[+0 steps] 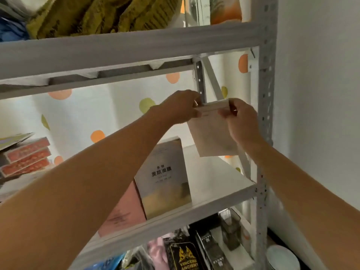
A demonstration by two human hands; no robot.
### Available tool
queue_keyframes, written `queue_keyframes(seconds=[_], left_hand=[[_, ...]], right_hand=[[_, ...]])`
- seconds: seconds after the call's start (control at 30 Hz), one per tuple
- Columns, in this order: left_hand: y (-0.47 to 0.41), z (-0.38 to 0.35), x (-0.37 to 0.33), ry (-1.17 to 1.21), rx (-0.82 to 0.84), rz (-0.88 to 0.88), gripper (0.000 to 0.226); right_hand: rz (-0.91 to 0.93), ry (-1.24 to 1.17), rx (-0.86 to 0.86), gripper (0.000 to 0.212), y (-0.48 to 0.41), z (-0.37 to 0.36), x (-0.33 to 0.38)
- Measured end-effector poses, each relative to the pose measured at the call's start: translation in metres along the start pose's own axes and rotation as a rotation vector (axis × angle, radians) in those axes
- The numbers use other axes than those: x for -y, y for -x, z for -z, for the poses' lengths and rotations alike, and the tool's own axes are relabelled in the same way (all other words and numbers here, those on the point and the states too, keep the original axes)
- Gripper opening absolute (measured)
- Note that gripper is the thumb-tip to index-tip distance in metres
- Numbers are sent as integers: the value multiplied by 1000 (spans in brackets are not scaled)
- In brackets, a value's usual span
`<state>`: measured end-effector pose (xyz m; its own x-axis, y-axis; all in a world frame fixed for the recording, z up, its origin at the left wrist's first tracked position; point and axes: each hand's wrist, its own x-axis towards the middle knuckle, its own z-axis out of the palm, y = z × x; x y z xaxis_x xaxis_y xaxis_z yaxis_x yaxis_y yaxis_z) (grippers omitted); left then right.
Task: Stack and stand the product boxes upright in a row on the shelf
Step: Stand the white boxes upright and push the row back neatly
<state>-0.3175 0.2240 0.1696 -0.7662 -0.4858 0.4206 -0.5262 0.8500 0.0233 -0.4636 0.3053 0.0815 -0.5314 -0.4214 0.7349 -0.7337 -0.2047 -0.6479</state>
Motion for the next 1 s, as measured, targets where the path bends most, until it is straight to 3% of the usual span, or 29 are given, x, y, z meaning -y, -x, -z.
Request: queue_keyframes(seconds=[0.27,0.5,0.7,1.0], left_hand=[[16,-14,-42,18,-89,-59,27],[25,-26,-41,-16,44,13,31],[25,-36,-33,-59,33,88,33],[36,-40,-13,-131,218,183,32]], right_hand=[[-103,-211,45,24,49,54,-11],[-249,-339,302,32,85,42,-53],[-245,-367,306,38,71,30,-66],[-427,-291,557,36,93,7,-107]])
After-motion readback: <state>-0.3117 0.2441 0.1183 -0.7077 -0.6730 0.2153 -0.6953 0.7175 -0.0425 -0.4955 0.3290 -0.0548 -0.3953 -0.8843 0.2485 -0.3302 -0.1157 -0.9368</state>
